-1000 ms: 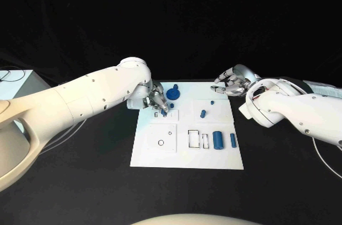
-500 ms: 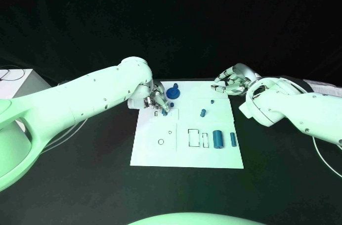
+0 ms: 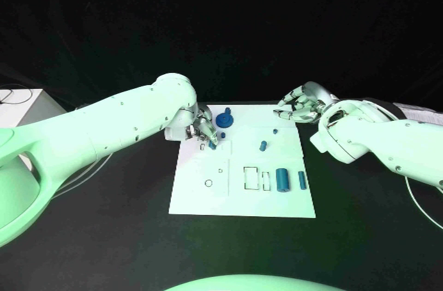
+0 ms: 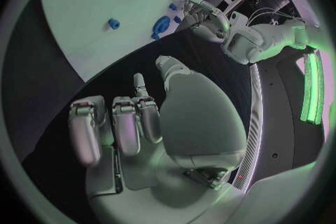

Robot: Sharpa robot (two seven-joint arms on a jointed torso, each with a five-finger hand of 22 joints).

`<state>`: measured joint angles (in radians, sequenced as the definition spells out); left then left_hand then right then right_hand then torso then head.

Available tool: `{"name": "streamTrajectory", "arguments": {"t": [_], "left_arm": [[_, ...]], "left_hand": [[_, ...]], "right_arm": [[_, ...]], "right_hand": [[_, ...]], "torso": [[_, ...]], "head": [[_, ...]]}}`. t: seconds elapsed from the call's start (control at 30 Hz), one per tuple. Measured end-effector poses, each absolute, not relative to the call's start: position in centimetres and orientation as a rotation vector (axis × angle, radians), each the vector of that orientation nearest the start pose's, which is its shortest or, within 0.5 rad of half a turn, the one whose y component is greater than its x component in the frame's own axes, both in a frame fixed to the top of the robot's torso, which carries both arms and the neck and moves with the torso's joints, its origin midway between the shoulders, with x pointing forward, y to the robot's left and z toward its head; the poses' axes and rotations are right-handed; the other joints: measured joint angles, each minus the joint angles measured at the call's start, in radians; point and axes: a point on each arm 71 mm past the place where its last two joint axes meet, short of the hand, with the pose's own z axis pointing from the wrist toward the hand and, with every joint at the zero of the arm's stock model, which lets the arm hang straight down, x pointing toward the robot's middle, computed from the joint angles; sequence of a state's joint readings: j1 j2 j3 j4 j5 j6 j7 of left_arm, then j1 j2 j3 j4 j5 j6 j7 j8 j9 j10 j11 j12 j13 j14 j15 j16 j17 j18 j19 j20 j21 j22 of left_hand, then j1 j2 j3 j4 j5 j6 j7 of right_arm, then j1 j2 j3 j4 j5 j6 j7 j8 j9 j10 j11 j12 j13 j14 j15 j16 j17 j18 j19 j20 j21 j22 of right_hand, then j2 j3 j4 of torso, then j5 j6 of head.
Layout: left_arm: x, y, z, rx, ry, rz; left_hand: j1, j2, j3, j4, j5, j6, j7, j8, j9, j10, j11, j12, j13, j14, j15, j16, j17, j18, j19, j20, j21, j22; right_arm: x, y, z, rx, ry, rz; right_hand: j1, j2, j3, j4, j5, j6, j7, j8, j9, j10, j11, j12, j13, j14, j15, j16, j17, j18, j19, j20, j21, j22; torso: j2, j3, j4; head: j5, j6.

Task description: Assemble the parts on the task board

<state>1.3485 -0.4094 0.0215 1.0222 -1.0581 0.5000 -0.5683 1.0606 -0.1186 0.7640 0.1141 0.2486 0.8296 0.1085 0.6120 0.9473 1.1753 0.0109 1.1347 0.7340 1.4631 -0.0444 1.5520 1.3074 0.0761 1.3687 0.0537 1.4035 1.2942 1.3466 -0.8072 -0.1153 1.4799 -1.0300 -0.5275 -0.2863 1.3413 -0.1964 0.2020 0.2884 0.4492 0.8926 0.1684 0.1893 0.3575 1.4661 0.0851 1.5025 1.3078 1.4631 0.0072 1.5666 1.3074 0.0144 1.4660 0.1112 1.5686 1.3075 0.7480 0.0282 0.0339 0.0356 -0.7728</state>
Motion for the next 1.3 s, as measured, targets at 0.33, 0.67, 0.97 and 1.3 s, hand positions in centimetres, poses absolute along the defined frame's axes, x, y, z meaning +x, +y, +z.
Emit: {"name": "streamTrajectory", "arguments": {"t": [0.33, 0.67, 0.97, 1.3], "left_arm": [[56.94, 13.28, -16.70, -0.018, 2.459, -0.303], [56.90, 13.26, -16.73, -0.012, 2.464, -0.301], [56.88, 13.12, -16.72, -0.006, 2.465, -0.301], [56.90, 13.07, -16.72, -0.003, 2.465, -0.298]], "left_hand": [[0.000, 0.000, 0.000, 0.000, 0.003, 0.000, 0.000, -0.003, 0.000, 0.000, 0.000, 0.000, -0.001, 0.000, 0.000, 0.000, 0.000, 0.000, 0.000, 0.000, 0.000, 0.000], [0.000, 0.000, 0.000, 0.000, 0.003, 0.000, 0.000, -0.002, 0.000, 0.000, 0.000, -0.004, -0.001, 0.000, 0.000, 0.000, 0.000, 0.000, 0.000, 0.000, 0.000, 0.001], [0.000, 0.000, 0.000, 0.000, 0.002, 0.000, 0.000, 0.000, 0.000, -0.001, 0.002, -0.004, -0.001, 0.000, 0.000, 0.000, 0.000, 0.000, 0.000, 0.000, 0.000, 0.001], [0.003, -0.003, 0.000, 0.000, 0.001, 0.000, 0.000, 0.000, 0.000, -0.001, 0.002, -0.004, -0.002, 0.001, -0.001, 0.000, 0.000, 0.000, 0.000, 0.000, 0.000, 0.001]], "right_arm": [[51.68, -21.90, -14.38, 0.414, 1.598, 0.623], [51.66, -21.89, -14.37, 0.414, 1.598, 0.623], [51.66, -21.87, -14.37, 0.414, 1.598, 0.623], [51.65, -21.87, -14.37, 0.414, 1.598, 0.624]], "right_hand": [[0.000, 0.000, 0.000, 0.000, 0.000, 0.000, 0.000, 0.000, 0.000, 0.000, 0.000, 0.000, 0.000, 0.000, 0.000, 0.000, 0.000, 0.000, 0.000, 0.000, 0.000, 0.000], [0.000, 0.000, 0.000, 0.000, 0.000, 0.000, 0.000, 0.000, 0.000, 0.000, 0.000, 0.000, 0.000, 0.000, 0.000, 0.000, 0.000, 0.000, 0.000, 0.000, 0.000, 0.000], [0.000, 0.000, 0.000, 0.000, 0.000, 0.000, 0.000, 0.000, 0.000, 0.000, 0.000, 0.000, 0.000, 0.000, 0.000, 0.000, 0.000, 0.000, 0.000, 0.000, 0.000, 0.000], [0.000, 0.000, 0.000, 0.000, 0.000, 0.000, 0.000, 0.000, 0.000, 0.000, 0.000, 0.000, 0.000, 0.000, 0.000, 0.000, 0.000, 0.000, 0.000, 0.000, 0.000, 0.001]], "torso": [[0.000, 0.0002, 0.0001], [0.000, 0.0004, 0.0001], [0.001, 0.0006, 0.0001], [0.000, 0.0006, 0.0000]], "head": [[0.000, 0.000], [-0.001, 0.000], [0.000, -0.003], [0.001, -0.004]]}}
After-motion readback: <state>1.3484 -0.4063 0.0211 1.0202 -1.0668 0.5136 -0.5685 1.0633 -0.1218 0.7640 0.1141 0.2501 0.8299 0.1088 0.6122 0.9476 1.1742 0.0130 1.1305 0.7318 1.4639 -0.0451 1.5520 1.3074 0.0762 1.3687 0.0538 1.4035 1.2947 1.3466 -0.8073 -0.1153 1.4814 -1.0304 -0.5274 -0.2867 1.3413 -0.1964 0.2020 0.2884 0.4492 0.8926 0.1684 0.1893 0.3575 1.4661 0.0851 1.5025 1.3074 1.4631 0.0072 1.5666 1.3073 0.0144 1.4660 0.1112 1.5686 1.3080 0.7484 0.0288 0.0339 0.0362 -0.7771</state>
